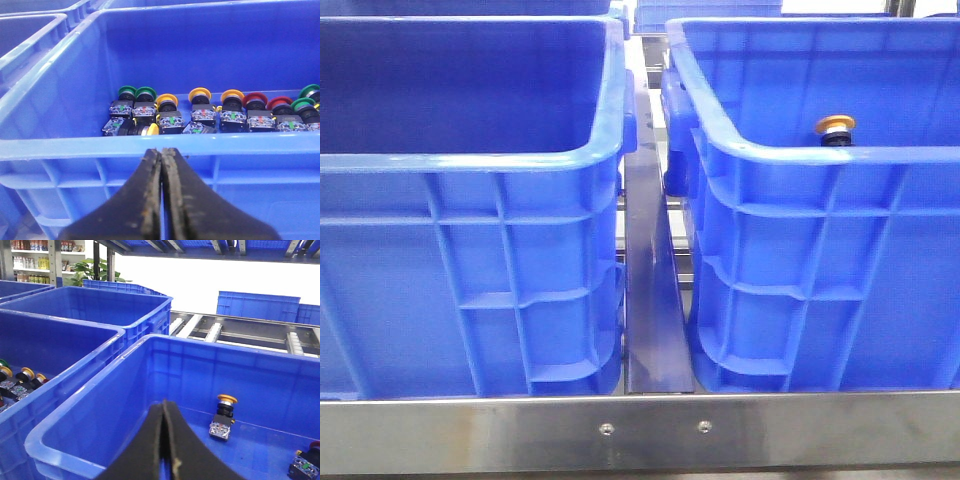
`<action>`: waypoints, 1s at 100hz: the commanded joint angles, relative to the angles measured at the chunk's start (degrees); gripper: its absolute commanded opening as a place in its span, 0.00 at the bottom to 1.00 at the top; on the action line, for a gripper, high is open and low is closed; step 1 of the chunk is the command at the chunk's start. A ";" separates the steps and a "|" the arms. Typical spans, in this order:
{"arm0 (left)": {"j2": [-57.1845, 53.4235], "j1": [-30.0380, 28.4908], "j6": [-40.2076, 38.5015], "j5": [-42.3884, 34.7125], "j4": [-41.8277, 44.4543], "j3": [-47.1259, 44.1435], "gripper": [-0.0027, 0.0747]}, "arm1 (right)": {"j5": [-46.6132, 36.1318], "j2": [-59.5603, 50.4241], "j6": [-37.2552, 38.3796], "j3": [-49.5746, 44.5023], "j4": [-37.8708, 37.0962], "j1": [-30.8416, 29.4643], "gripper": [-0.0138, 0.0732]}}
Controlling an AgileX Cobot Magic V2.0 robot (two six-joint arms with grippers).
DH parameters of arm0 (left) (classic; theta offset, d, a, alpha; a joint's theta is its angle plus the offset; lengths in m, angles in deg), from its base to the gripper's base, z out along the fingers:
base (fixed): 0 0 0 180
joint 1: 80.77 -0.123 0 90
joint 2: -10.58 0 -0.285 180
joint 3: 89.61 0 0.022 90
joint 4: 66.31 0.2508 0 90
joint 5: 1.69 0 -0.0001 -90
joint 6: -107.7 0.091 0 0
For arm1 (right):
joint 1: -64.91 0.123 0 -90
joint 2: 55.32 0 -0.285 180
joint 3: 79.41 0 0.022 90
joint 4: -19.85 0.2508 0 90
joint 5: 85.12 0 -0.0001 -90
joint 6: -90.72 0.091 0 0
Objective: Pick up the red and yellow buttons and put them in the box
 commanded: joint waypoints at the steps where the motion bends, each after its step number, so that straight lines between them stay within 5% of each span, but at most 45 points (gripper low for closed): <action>1: -1.69 0.28 -0.16 -4.72 -0.59 -1.13 0.01 | -2.11 0.70 -0.48 1.44 1.98 0.01 0.09; 14: -1.69 0.28 -0.16 -4.72 -0.59 -1.13 0.01 | -3.92 0.70 -0.48 1.17 1.98 3.32 0.09; 39: -1.69 0.28 -0.16 -4.72 -0.59 -1.13 0.01 | -21.64 0.70 1.61 0.97 -4.54 5.29 0.09; 53: -1.69 0.28 -0.16 -4.81 -0.59 -1.13 0.01 | -22.95 0.70 21.03 1.08 -24.67 5.29 0.09; 79: -1.69 0.28 -0.16 -4.81 -0.59 -1.13 0.01 | -23.02 0.70 73.21 0.47 -75.33 3.64 0.09; 100: -1.69 0.28 -0.16 -4.81 -0.59 -1.13 0.01 | -27.29 0.36 79.50 -5.37 -80.30 2.23 0.09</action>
